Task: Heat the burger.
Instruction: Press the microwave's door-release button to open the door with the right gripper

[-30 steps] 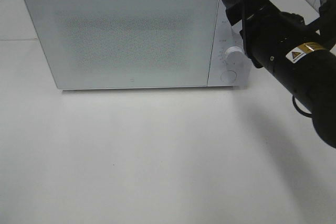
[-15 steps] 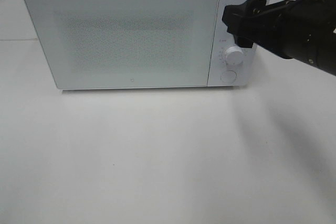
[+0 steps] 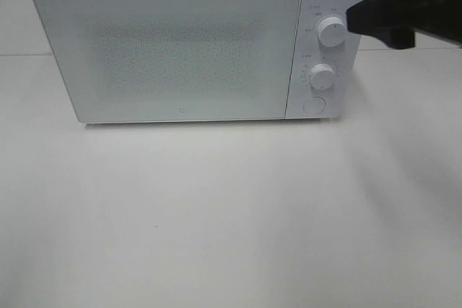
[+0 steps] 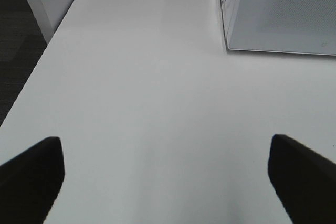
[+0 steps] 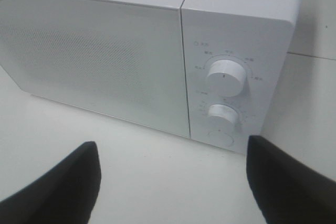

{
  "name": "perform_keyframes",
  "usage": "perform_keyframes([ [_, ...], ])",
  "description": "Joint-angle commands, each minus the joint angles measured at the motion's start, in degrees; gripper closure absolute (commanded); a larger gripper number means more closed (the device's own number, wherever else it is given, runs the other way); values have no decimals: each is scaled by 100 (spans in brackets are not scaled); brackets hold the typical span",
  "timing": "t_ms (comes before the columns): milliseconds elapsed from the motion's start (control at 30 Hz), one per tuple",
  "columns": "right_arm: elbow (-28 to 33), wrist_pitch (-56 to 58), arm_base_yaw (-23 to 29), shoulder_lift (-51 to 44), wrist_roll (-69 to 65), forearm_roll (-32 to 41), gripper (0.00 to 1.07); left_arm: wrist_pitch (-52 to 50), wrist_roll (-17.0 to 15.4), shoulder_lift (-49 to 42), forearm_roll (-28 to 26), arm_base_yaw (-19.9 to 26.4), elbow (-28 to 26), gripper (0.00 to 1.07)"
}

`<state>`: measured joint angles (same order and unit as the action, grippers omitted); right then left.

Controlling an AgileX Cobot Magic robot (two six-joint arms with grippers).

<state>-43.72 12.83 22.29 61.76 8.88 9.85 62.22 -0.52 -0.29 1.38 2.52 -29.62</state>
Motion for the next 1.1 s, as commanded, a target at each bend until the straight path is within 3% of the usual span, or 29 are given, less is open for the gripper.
perform_keyframes([
  [33,-212,481,-126,-258,-275,-413,30,-92,-23,-69,0,17,17,9],
  [100,-350,859,-155,-613,-516,-888,30,-92,-23,-69,0,17,17,9],
  [400,-355,2080,-155,-1576,-1415,-1828,31,-92,-23,-69,0,17,17,9],
  [667,-344,3014,-155,-1965,-1639,-2143,31,-92,-23,-69,0,17,17,9],
  [900,160,3105,-183,-3019,-2000,-2595,31,-92,-23,-69,0,17,17,9],
  [1100,682,3180,-762,-4108,-1730,-2527,31,-92,-23,-69,0,17,17,9],
])
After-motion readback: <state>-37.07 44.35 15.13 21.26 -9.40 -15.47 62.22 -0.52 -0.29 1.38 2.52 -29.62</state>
